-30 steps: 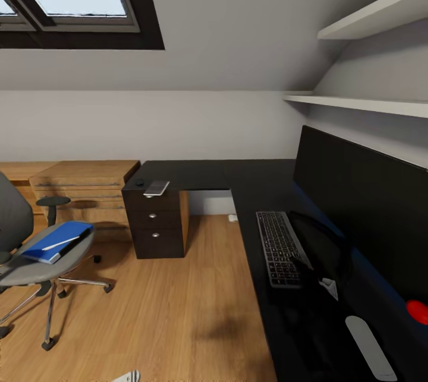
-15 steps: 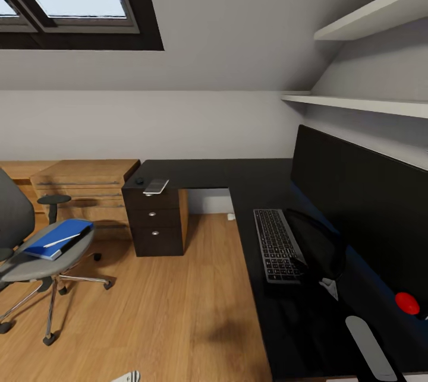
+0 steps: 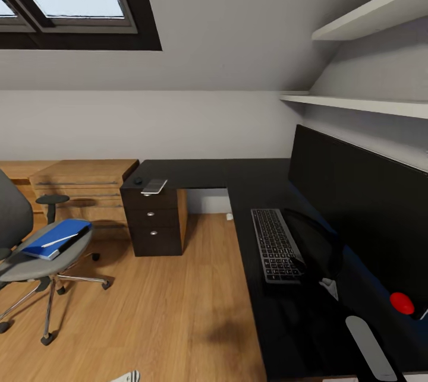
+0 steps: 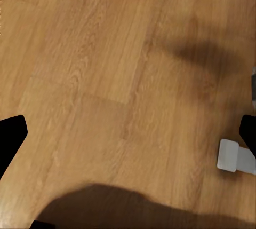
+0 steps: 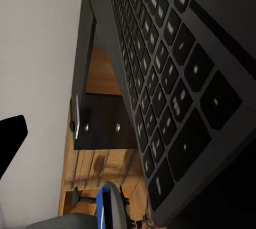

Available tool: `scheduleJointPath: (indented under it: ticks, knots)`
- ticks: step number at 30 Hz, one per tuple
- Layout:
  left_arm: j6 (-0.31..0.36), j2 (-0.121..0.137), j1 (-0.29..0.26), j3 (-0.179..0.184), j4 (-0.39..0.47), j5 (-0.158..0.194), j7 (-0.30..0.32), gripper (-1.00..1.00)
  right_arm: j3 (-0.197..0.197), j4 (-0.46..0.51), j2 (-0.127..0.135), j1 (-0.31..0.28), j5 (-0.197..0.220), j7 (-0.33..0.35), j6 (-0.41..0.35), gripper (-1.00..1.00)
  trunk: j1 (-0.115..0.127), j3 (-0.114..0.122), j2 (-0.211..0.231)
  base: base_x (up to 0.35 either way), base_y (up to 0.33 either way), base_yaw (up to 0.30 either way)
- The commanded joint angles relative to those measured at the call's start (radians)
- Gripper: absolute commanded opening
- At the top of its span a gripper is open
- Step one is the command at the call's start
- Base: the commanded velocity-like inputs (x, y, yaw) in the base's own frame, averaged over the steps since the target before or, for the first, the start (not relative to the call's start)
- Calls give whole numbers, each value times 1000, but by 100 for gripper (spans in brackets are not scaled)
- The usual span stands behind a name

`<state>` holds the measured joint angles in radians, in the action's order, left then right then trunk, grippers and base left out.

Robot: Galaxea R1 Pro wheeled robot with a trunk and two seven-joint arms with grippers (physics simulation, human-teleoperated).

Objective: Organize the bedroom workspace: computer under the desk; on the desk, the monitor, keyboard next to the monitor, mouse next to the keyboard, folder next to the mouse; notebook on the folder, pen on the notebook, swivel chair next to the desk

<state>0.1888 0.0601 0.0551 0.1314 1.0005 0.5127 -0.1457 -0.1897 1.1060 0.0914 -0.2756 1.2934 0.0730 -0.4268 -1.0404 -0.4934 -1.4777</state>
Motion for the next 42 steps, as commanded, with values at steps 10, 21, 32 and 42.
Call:
scheduleJointPath:
  ticks: [10,21,32,42]
  knots:
    - [3,1,0,3,3,10,-9,100,-2,0,-1,-1,3,2,-6,100,0,-1,-1,-248,0,0]
    - [3,1,0,1,3,10,-9,100,-2,0,-1,-1,3,2,-6,100,0,-1,-1,-288,-139,0]
    - [4,1,0,-1,2,10,-11,100,2,0,-1,-1,3,4,-5,100,0,-1,-1,-269,-150,0]
    - [4,1,0,-2,-12,12,-11,100,5,0,-2,-1,1,4,-4,100,0,-1,-1,-331,-14,0]
